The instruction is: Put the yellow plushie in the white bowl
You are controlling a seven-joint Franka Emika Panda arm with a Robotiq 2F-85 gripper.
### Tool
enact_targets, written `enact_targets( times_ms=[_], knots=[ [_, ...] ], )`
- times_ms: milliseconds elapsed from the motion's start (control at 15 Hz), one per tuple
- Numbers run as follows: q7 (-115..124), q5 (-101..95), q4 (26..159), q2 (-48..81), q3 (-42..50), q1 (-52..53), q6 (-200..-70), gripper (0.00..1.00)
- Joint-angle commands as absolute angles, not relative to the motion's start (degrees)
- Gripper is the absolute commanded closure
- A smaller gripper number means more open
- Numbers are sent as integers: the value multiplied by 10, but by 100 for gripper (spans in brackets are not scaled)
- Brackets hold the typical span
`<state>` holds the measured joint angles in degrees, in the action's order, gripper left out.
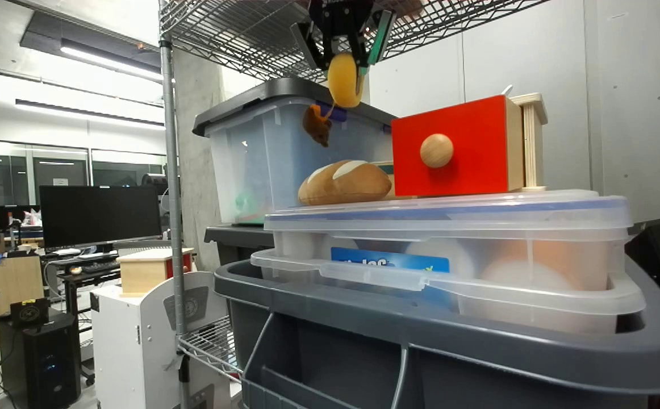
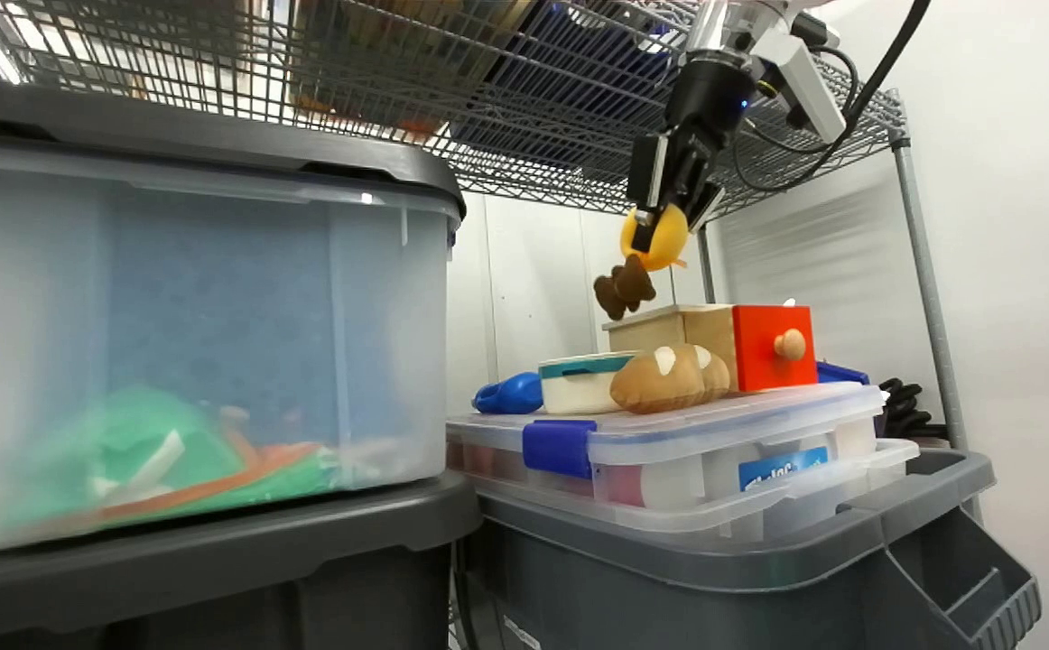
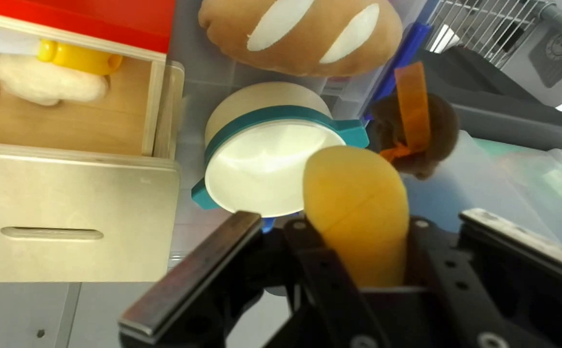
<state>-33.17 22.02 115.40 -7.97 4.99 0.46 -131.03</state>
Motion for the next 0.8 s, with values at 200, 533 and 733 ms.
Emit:
enact_targets(
  times_ms=[200,533,733],
  knots=[
    [-324,215,1125,-65,50,4,-1312,94],
    [-326,218,1124,-67,50,4,-1309,94],
    [-327,217,1124,-69,51,3,-1308,94]
  ],
)
